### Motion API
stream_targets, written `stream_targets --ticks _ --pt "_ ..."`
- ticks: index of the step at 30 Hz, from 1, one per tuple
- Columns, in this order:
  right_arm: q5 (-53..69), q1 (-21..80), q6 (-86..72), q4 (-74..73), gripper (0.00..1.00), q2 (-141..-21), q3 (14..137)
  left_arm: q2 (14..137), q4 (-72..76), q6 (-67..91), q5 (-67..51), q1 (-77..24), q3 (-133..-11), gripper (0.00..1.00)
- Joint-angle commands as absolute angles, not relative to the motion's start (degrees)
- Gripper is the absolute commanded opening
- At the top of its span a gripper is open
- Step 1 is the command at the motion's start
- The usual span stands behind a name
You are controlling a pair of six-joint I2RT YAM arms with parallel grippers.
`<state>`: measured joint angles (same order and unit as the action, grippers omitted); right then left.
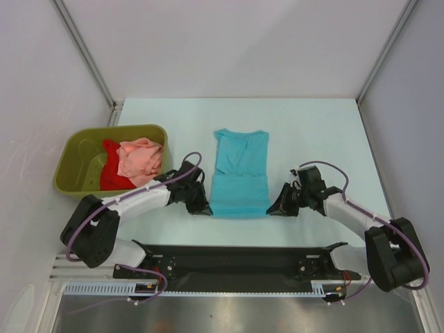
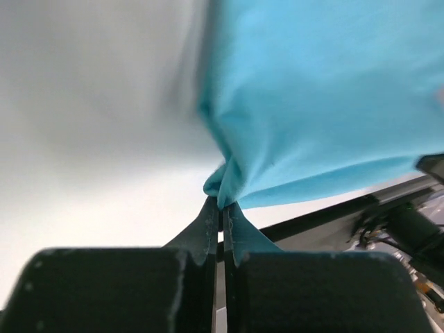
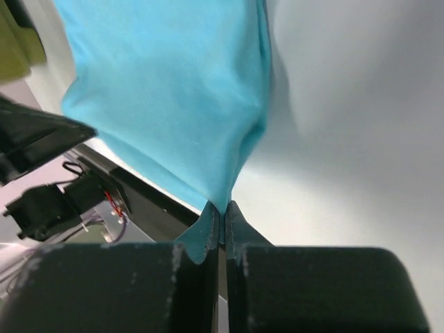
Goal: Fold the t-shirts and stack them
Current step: Fold the tshirt
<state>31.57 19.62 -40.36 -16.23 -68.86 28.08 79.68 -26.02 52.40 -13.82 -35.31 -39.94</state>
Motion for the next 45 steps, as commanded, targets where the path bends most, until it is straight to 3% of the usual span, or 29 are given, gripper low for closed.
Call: stream_targets --ticks 1,12,21,32,45 --pt "30.50 17.76 -39.21 -18.89 0.00 -73.90 36.88 80.85 -33.48 45.97 -7.56 -33.32 -50.95 0.00" --pt "30.94 12.84 -32.35 -25.57 0.00 -99.74 71.08 109.05 -41.12 34.64 -11.07 -23.64 -91.00 0.00" --pt "32.78 9.93 -31.73 -29.18 0.00 -116.45 91.04 121.54 -41.14 30.59 -14.24 -20.22 -111.95 0.00" --pt "34.54 8.00 -33.05 -30.32 0.00 -126.56 104.23 133.41 -38.33 31.11 -20.74 -17.93 -124.62 0.02" --pt "34.37 6.59 -35.15 -26.29 0.00 -129.02 104.77 139.13 -32.08 34.19 -25.05 -16.26 -126.65 0.08"
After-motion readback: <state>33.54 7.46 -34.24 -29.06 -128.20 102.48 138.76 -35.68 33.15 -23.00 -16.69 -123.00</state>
